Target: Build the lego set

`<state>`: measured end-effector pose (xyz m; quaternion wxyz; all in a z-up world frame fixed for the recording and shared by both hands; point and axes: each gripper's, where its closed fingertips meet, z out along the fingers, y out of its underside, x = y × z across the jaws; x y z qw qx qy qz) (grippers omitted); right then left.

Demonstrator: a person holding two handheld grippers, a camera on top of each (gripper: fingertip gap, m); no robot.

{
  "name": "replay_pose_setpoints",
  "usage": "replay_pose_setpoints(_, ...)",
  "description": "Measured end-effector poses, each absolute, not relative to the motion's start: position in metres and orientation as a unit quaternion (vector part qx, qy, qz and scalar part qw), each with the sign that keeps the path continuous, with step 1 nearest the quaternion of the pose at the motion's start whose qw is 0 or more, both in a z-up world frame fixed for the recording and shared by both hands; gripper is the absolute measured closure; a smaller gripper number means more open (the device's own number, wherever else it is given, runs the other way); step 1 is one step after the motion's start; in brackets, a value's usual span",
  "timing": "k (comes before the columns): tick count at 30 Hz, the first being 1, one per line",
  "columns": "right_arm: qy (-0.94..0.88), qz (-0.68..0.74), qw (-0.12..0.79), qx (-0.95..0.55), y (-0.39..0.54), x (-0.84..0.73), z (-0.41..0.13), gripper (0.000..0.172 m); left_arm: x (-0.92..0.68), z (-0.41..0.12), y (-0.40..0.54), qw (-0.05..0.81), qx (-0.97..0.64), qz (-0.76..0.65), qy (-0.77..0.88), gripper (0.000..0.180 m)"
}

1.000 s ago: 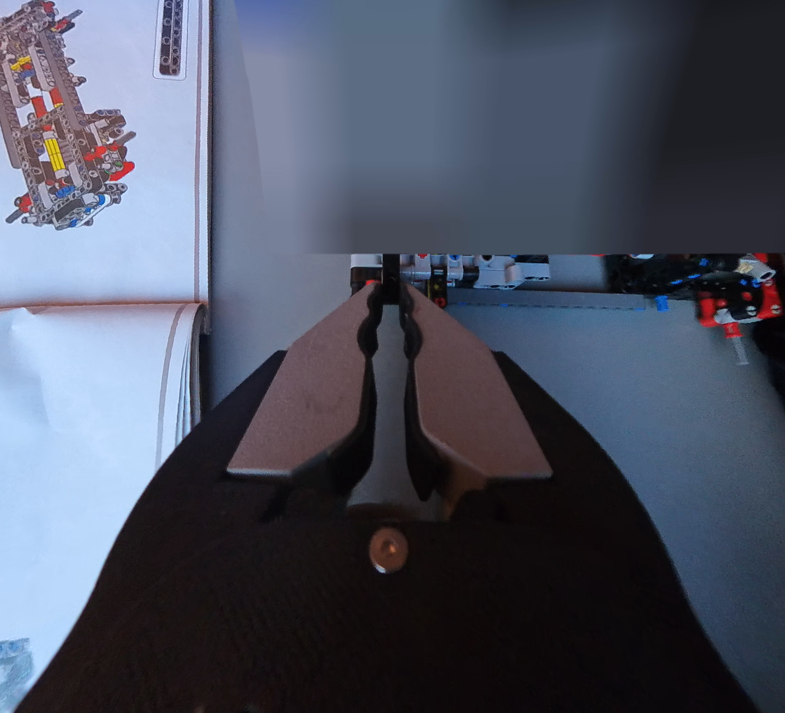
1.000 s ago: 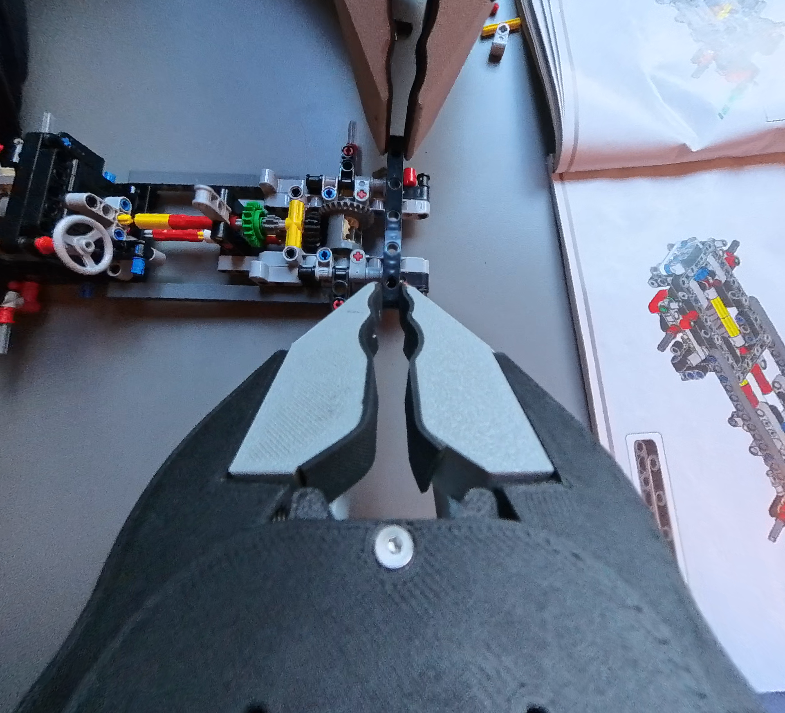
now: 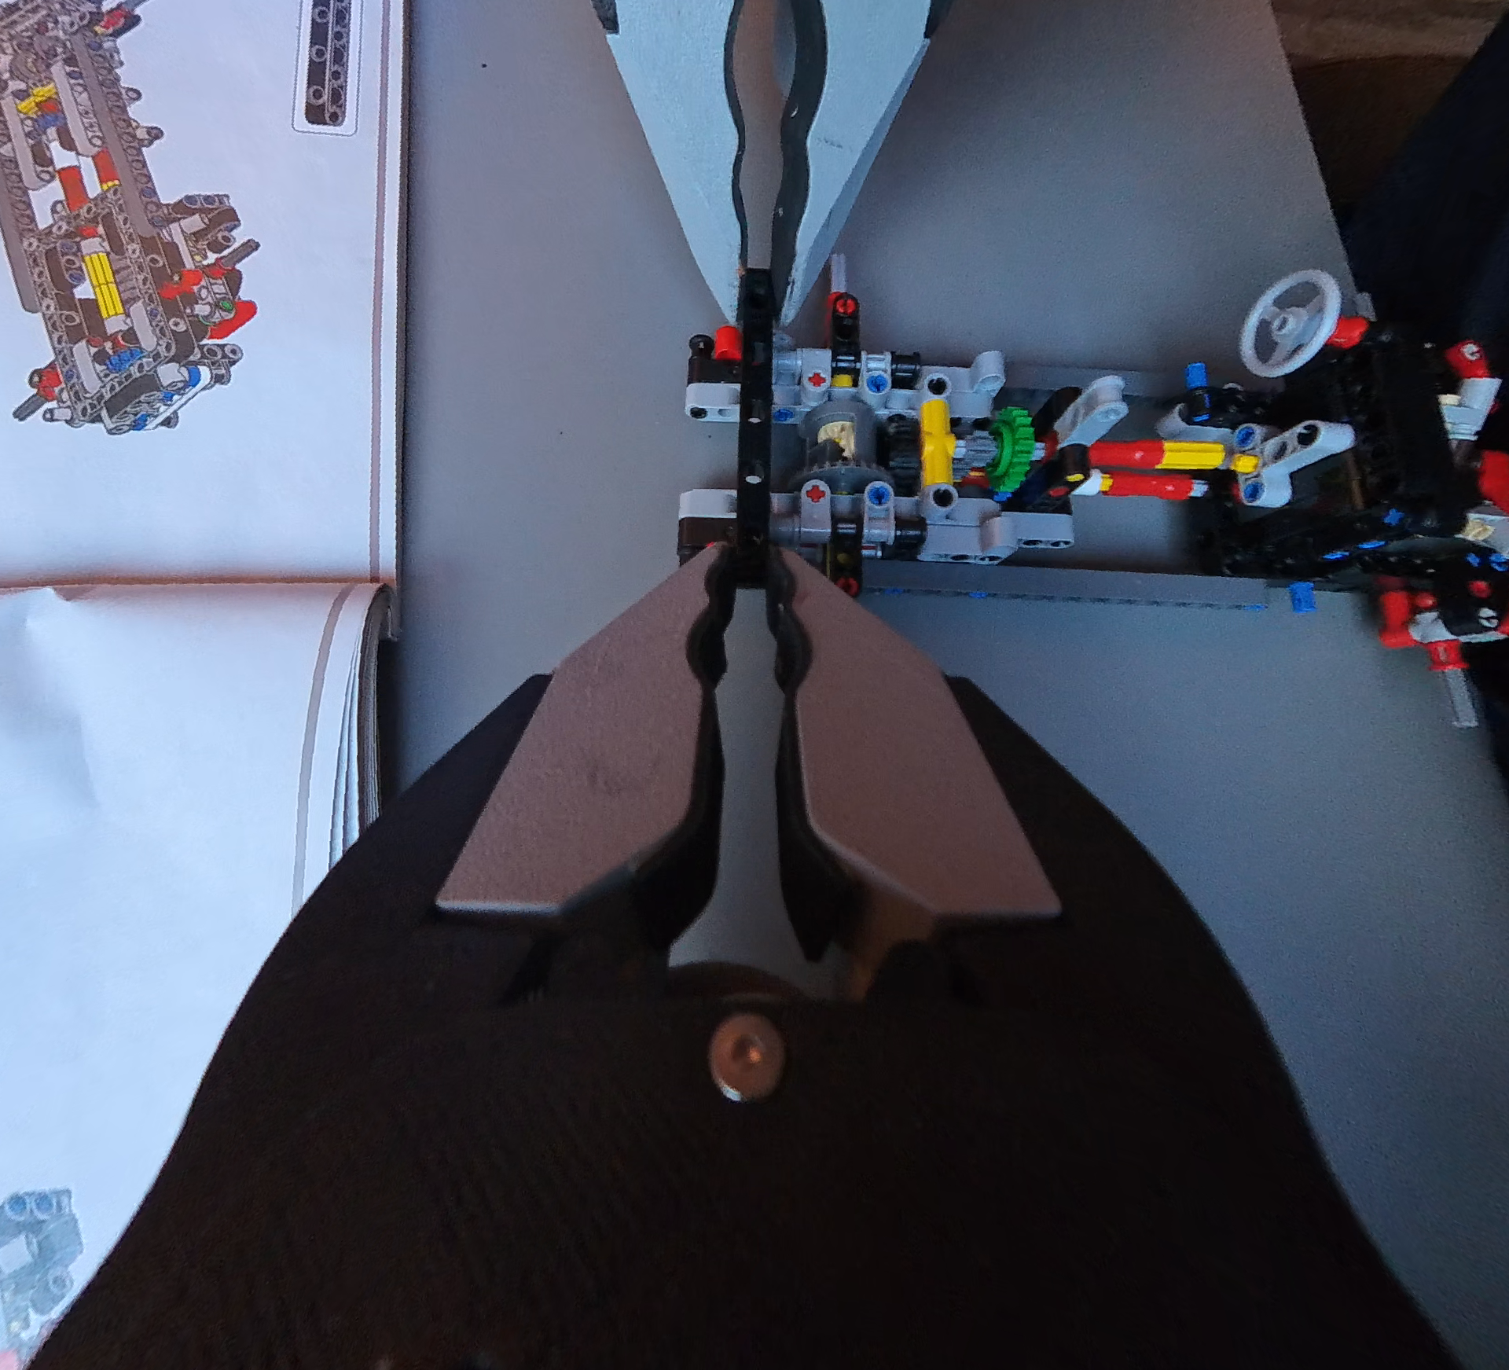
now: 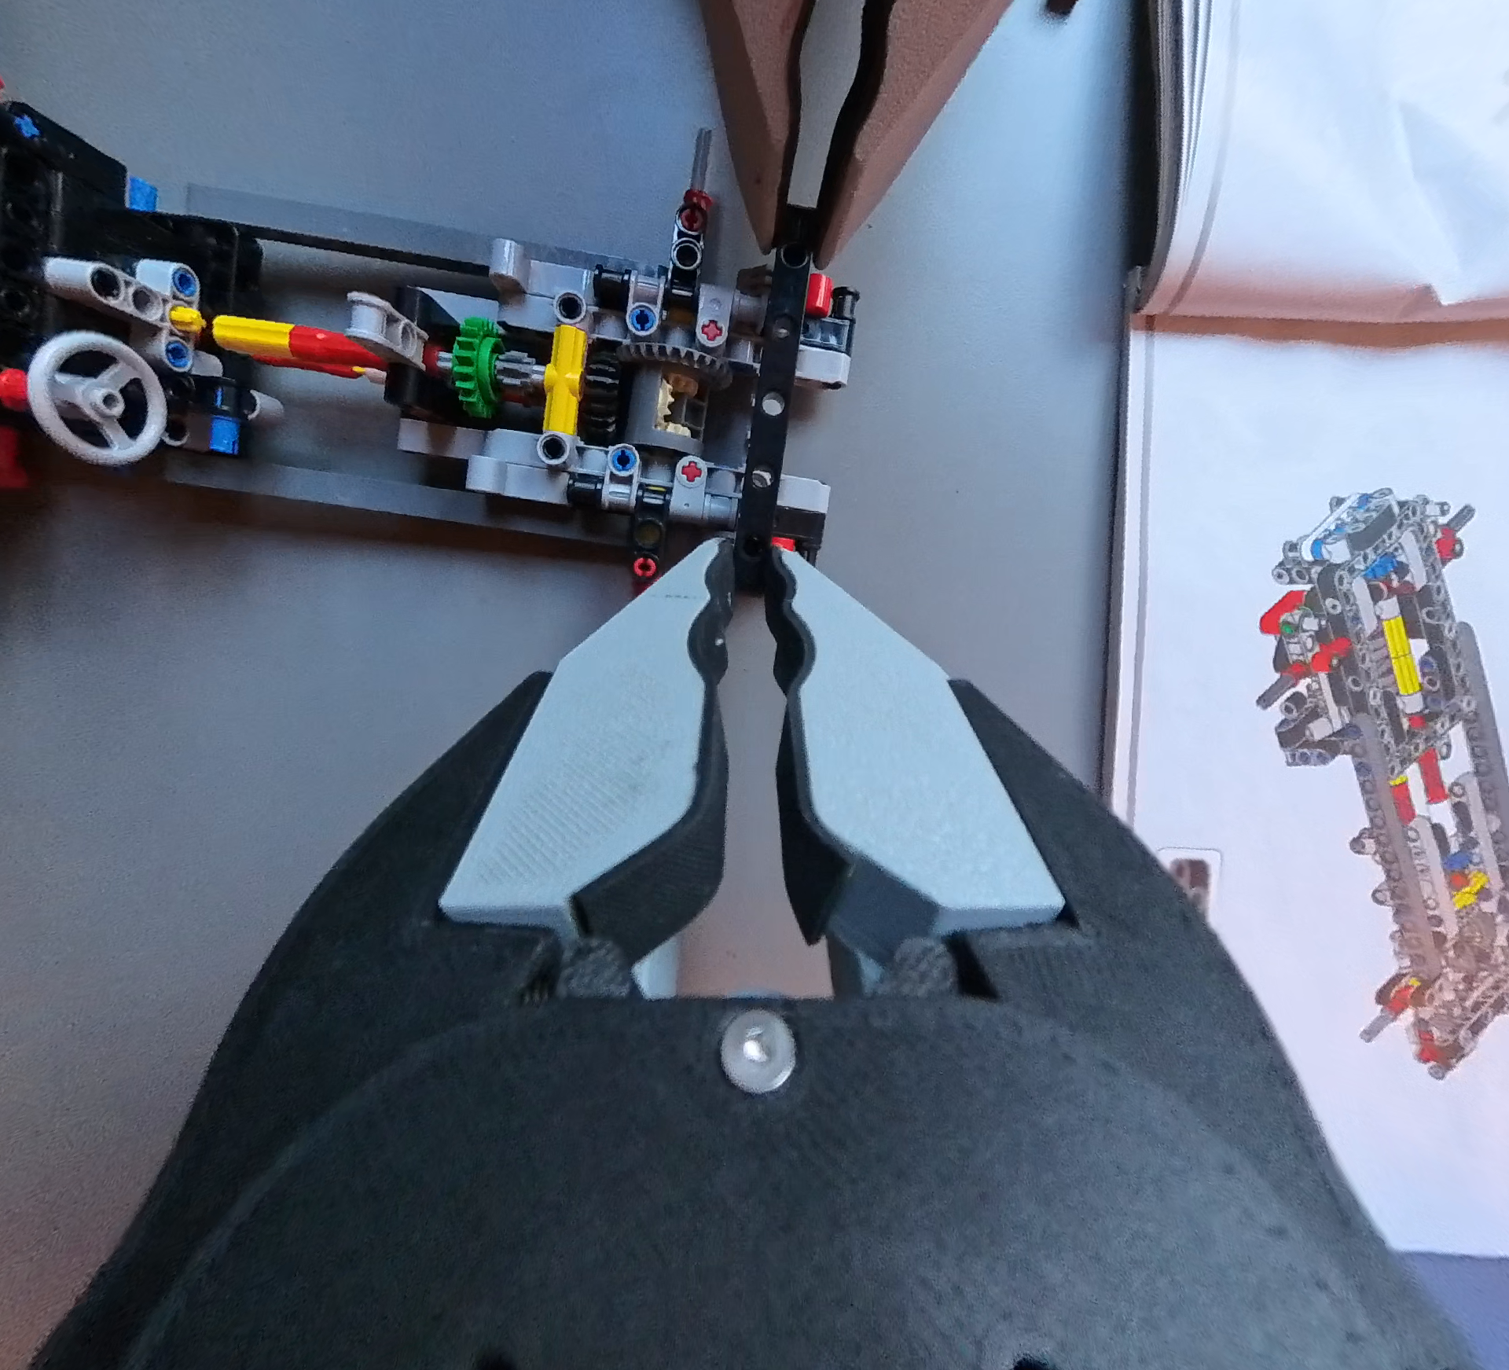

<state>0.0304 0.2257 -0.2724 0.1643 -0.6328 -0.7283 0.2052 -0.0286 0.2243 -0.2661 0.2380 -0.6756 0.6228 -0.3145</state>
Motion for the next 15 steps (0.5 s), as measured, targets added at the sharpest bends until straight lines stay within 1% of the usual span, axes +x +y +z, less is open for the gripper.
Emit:
replay_pose_setpoints(5,-0.646,0.283,0.169,-0.688,0.2216,0.0284,-0.2706,0.165,-0.0289,-0.2652,0.2238,0.242,-0.668,-0.279,0.645,0.175)
replay_pose_setpoints(8,-0.570,0.352,0.150,-0.727,0.2197,0.0270,-0.2665,0.162,-0.0307,-0.2667,0.2231,0.239,-0.664,-0.249,0.664,0.175)
replay_pose_setpoints(10,-0.528,0.387,0.124,-0.746,0.2180,0.0297,-0.2650,0.162,-0.0307,-0.2657,0.2219,0.239,-0.663,-0.254,0.663,0.175)
replay_pose_setpoints(14,-0.483,0.405,0.097,-0.770,0.2181,0.0353,-0.2678,0.154,-0.0292,-0.2655,0.2212,0.240,-0.660,-0.253,0.665,0.175)
replay_pose_setpoints(15,-0.471,0.409,0.090,-0.776,0.2179,0.0360,-0.2690,0.149,-0.0292,-0.2655,0.2211,0.239,-0.660,-0.253,0.666,0.175)
